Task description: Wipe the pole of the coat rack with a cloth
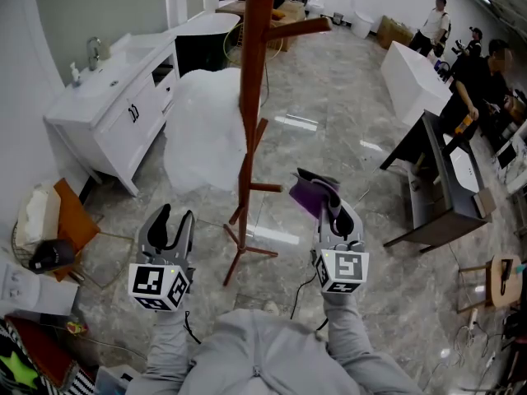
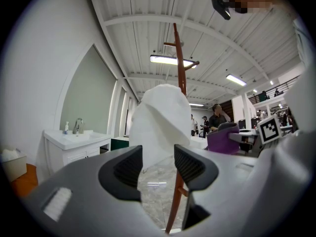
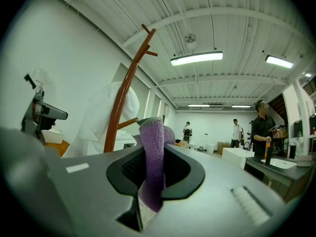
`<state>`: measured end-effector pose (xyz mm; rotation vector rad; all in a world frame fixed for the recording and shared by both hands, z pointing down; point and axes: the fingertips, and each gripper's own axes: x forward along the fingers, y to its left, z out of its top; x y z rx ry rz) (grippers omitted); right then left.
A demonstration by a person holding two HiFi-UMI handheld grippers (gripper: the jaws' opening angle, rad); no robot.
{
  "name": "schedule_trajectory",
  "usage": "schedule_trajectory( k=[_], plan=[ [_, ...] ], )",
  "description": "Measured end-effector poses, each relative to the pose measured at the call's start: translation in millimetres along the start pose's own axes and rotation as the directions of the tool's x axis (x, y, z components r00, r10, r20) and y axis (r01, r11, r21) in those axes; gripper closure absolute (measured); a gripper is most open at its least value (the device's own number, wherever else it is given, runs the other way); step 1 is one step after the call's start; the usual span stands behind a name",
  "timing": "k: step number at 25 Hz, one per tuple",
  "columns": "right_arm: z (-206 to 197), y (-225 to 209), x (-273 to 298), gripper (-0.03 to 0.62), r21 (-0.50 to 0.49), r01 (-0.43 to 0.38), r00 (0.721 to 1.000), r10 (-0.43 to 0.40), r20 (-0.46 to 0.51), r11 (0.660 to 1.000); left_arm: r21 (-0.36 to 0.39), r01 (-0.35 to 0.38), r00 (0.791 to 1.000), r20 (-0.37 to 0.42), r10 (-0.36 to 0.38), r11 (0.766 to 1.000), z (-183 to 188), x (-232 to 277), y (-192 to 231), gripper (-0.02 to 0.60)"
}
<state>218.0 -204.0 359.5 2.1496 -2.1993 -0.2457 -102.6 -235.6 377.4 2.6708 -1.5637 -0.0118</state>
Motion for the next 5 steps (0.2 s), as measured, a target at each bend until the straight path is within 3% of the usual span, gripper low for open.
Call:
schedule_trajectory(
  k=[5],
  plan=[
    [0.4, -1.6, 1.3, 0.543, 0.0, -0.003, 1.0, 0.003, 0.005, 1.0, 0.003, 0.001, 1.0, 0.001, -0.001, 1.0, -0.1, 1.8, -1.5, 0.367]
  ],
)
